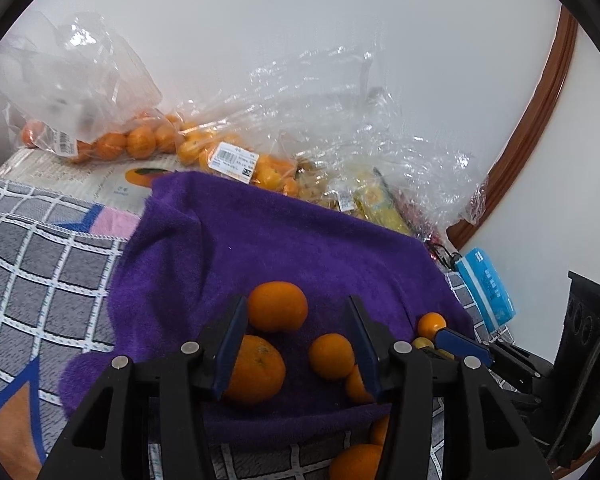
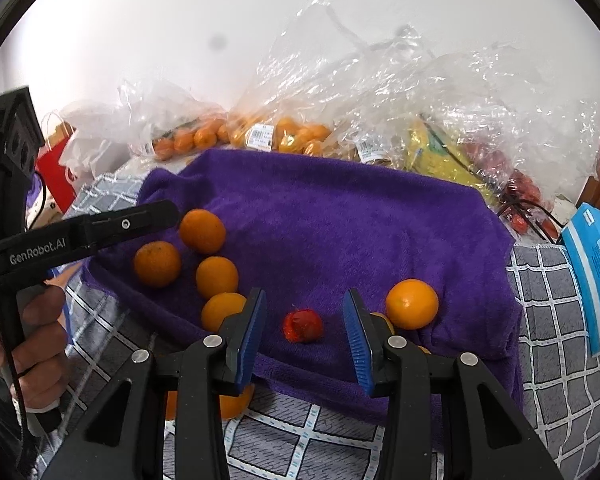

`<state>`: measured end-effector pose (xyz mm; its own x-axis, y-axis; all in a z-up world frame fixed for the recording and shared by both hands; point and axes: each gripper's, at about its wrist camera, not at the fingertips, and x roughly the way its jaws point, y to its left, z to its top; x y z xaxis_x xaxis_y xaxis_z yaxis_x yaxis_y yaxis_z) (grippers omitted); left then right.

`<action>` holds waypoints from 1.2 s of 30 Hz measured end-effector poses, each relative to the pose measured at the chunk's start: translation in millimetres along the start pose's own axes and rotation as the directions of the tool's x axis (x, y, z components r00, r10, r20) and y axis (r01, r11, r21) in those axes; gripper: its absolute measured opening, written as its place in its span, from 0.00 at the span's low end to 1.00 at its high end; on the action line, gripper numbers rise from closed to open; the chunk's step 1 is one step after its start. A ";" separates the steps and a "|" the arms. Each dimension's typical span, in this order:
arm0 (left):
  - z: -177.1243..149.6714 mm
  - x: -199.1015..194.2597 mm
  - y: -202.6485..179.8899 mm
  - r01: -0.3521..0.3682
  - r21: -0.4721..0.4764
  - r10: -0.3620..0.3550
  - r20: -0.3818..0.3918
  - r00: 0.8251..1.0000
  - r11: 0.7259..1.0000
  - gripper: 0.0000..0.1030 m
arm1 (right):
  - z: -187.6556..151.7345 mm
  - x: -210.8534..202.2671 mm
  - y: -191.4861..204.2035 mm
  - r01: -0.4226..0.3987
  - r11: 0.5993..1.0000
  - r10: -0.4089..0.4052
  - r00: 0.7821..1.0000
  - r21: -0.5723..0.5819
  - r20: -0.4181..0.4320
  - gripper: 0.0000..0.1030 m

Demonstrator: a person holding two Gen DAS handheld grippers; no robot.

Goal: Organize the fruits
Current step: 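Move both tools back toward the last mandarins on the bedspread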

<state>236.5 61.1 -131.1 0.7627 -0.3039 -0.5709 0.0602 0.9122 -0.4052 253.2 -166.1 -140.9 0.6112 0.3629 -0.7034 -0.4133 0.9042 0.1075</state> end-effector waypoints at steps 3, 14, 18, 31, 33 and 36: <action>2.0 -3.9 1.6 -0.026 -0.002 0.026 0.013 1.000 1.000 0.46 | -3.6 -5.9 3.4 -0.023 1.000 0.023 1.000 0.016 0.005 0.39; 0.5 -19.9 -7.4 -0.112 0.044 0.112 0.005 0.994 0.993 0.46 | -34.0 -21.2 25.8 -0.025 0.999 0.026 0.999 0.027 -0.026 0.32; -6.8 -30.8 -10.6 -0.119 0.053 0.119 -0.002 0.993 0.992 0.46 | -39.4 -22.7 29.5 -0.027 0.999 0.028 0.999 0.034 -0.042 0.32; -40.3 -64.6 5.3 -0.193 0.087 0.195 -0.012 0.981 0.977 0.46 | -45.0 -7.6 39.8 -0.011 0.998 0.016 0.997 0.060 -0.073 0.32; -48.6 -65.8 12.2 -0.179 0.075 0.180 -0.010 0.984 0.981 0.46 | -44.6 -5.7 40.6 -0.007 0.998 0.011 0.998 0.063 -0.062 0.32; -60.0 -65.7 25.1 -0.180 0.027 0.180 -0.004 0.984 0.983 0.45 | -44.6 -2.1 41.6 0.010 0.998 -0.007 0.999 0.062 -0.049 0.36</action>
<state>149.3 87.5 -146.6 0.7582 -0.1355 -0.6378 -0.0607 0.9592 -0.2760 204.6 -139.3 -166.3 0.5802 0.3455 -0.7376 -0.3645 0.9200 0.1442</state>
